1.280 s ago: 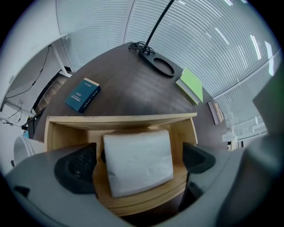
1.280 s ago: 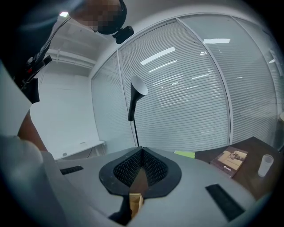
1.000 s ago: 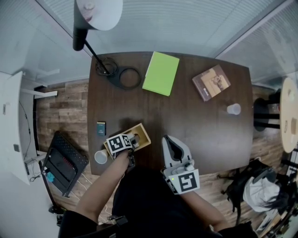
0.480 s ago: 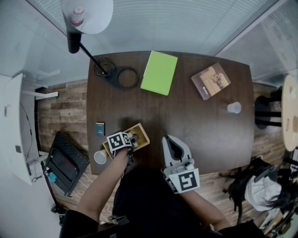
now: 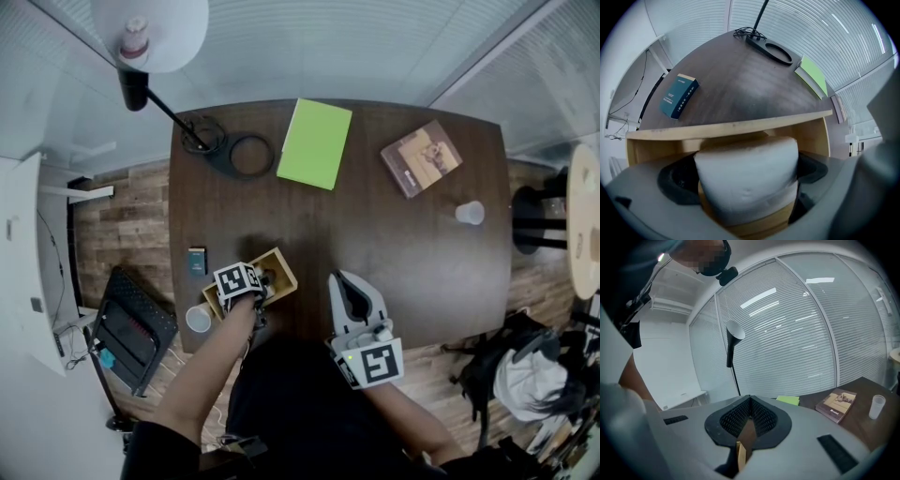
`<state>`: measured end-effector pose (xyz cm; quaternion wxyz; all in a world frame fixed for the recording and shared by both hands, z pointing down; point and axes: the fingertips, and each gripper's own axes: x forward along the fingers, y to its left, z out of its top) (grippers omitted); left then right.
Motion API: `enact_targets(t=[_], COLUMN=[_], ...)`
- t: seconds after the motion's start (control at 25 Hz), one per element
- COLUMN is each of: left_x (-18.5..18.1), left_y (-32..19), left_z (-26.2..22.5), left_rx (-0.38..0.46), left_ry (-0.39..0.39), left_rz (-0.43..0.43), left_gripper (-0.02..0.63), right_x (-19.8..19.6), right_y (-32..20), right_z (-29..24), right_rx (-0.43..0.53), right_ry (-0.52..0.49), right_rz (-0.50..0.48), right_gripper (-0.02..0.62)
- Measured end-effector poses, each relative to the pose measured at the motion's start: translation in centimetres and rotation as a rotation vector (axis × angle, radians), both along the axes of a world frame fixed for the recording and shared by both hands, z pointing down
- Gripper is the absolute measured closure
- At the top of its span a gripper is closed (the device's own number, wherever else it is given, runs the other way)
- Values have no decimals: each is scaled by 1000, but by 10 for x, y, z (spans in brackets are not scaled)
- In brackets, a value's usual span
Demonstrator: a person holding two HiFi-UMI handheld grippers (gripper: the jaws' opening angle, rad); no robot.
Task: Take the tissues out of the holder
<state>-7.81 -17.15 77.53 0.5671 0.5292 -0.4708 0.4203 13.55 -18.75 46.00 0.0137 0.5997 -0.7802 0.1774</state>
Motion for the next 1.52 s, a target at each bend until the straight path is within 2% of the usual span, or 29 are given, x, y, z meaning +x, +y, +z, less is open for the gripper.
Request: enact_targets(t=[0.68, 0.8, 1.36, 1.52], left_x=[-1, -5, -7, 0], left_y=[1, -2, -4, -5], left_z=[5, 4, -2, -10], left_rx=[-12, 4, 31, 76], left_ry=[-47, -48, 17, 42], left_rz=[2, -15, 9, 70], left_gripper=[18, 41, 77, 83], right_x=[-5, -6, -8, -16], right_y=[-7, -8, -6, 2], right_z=[3, 3, -3, -7], right_rx=[-13, -6, 3, 11], right_ry=[-2, 0, 3, 10], right_rz=[-17, -13, -31, -47], right_gripper=[584, 584, 584, 584])
